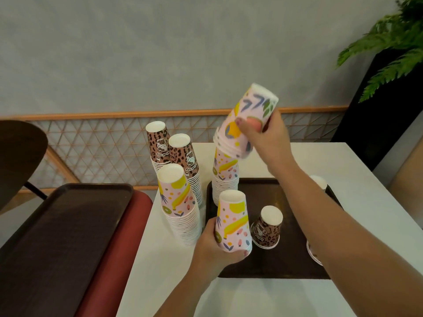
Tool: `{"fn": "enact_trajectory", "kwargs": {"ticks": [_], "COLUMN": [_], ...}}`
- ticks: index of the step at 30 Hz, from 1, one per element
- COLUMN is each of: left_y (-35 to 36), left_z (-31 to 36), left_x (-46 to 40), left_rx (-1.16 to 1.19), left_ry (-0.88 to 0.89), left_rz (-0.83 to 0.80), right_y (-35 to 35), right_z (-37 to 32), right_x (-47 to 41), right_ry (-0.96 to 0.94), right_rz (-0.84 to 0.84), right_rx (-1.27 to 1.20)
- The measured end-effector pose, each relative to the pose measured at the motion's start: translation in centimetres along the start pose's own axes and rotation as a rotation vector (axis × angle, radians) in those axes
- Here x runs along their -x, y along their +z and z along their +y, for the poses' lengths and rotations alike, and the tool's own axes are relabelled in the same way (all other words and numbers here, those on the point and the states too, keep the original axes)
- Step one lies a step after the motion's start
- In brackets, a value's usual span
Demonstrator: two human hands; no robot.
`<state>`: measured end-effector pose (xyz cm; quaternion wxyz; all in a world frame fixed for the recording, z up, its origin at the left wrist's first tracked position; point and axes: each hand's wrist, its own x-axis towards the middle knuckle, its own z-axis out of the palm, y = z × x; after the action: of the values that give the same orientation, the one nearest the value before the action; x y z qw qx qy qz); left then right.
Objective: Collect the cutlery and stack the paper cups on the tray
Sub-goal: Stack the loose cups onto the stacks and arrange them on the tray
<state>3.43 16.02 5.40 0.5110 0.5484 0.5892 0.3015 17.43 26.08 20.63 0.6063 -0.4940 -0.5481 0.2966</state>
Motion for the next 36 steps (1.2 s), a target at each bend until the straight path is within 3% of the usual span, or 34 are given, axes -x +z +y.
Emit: {"fn": "enact_trajectory", "kwargs": {"ticks": [4, 10, 14, 19, 24, 28, 32, 36], "left_y": [-0.1, -0.4, -0.5, -0.2, -0.3, -0.9, -2.0, -2.7], "left_z": [0.0, 0.6, 1.3, 2.9, 5.2, 8.1, 11.9, 14.3], "left_x": [-0.3, -0.7, -0.6, -0.7, -1.7, -3.0, -5.0, -7.9], "left_rx": [0.001, 0.047, 0.065, 0.129, 0.187, 0.163, 0.125, 0.033], "left_ry": [0.004, 0.058, 0.134, 0.219, 0.335, 0.445, 0.555, 0.598], "left_rz": [0.030, 0.028, 0.045, 0.107, 0.215, 0.374, 0.500, 0.541], "right_y": [2.1, 4.0, 4.5, 3.7, 2.0, 0.0, -0.6, 0.2], "right_z": [0.4, 5.0, 7.0, 9.7, 11.3, 7.3, 3.3, 2.3], "right_x": [-3.6, -4.8, -4.1, -2.9, -1.4, 0.1, 0.7, -0.9], "right_ry": [-0.099, -0.072, -0.024, 0.041, 0.227, 0.019, -0.190, -0.237], "right_rz": [0.053, -0.106, -0.220, -0.242, -0.384, -0.052, -0.187, -0.272], "right_rx": [0.010, 0.119, 0.262, 0.281, 0.377, 0.143, 0.091, 0.144]}}
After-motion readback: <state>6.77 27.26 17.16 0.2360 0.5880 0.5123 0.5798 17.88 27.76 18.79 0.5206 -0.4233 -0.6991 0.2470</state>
